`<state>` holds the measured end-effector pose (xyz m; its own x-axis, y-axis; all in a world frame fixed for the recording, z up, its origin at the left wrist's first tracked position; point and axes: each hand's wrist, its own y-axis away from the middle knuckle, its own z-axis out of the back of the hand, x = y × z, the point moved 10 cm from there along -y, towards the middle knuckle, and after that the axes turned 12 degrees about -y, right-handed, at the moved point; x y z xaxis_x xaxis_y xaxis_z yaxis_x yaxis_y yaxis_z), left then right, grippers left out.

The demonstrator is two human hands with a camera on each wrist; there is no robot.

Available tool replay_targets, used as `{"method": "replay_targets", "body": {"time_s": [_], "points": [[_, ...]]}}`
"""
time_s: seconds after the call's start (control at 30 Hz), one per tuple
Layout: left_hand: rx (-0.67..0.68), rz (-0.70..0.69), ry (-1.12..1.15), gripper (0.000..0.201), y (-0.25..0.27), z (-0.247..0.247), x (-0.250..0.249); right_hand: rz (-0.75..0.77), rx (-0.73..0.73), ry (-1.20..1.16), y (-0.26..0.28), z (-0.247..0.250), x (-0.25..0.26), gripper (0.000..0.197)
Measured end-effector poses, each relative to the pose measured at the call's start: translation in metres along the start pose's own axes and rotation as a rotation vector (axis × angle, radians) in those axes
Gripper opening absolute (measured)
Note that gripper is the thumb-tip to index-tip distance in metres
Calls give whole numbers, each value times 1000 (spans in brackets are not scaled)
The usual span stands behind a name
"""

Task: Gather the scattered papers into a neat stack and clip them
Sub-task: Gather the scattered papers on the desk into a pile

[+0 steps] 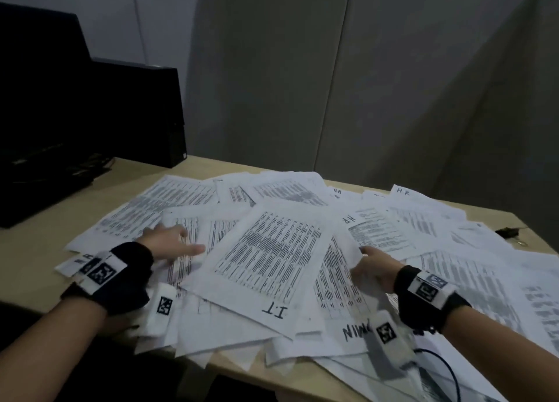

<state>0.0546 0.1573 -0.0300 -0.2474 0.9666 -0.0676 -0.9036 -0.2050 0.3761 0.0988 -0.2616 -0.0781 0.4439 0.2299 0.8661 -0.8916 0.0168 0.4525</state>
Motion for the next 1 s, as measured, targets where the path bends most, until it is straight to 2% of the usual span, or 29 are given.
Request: {"method": "replay_targets", "body": {"time_s": [0.03, 0.1, 0.17, 0.23, 0.33, 0.37, 0.4, 0.5, 0.53, 0.63, 0.73, 0.8, 0.87, 0.93, 1.0], "points": [[-10, 65, -15, 84, -10, -3, 12, 9, -21, 2, -2, 3, 1, 41], [54, 152, -39, 103, -25, -19, 24, 22, -54, -33, -7, 7, 4, 41], [77, 165, -57, 108, -30, -29, 18, 31, -55, -72, -9, -1, 9, 40], [43, 114, -8, 110, -31, -30, -2, 26, 2, -102, -12, -24, 11, 41], [-14, 123, 280, 115, -34, -19, -13, 55, 111, -171, -9, -67, 21, 23], [-27, 157, 339, 114, -35, -15, -7, 59, 146, -196, -5, -82, 26, 17], [-35, 213, 383, 113, -37, -13, 4, 59, 181, -202, -1, -97, 30, 19], [-44, 308, 567, 104, -38, -11, 36, 22, 228, -93, -6, -128, 27, 70], [-45, 317, 618, 97, -39, -13, 43, 22, 251, -67, -9, -138, 28, 78], [21, 260, 791, 81, -32, -21, 42, 56, 272, -54, -4, -163, 42, 64], [103, 173, 836, 82, -27, -31, 26, 72, 311, -97, 1, -191, 52, 57], [82, 159, 855, 62, -34, -35, 26, 66, 318, -103, 3, -205, 52, 54], [74, 144, 865, 50, -31, -34, 24, 39, 337, -94, 6, -210, 49, 54], [24, 132, 871, 55, -32, -24, 30, 52, 340, -37, 1, -199, 57, 46], [-74, 162, 840, 56, -38, -5, 53, 174, 219, 94, -12, -163, 85, 32]]}}
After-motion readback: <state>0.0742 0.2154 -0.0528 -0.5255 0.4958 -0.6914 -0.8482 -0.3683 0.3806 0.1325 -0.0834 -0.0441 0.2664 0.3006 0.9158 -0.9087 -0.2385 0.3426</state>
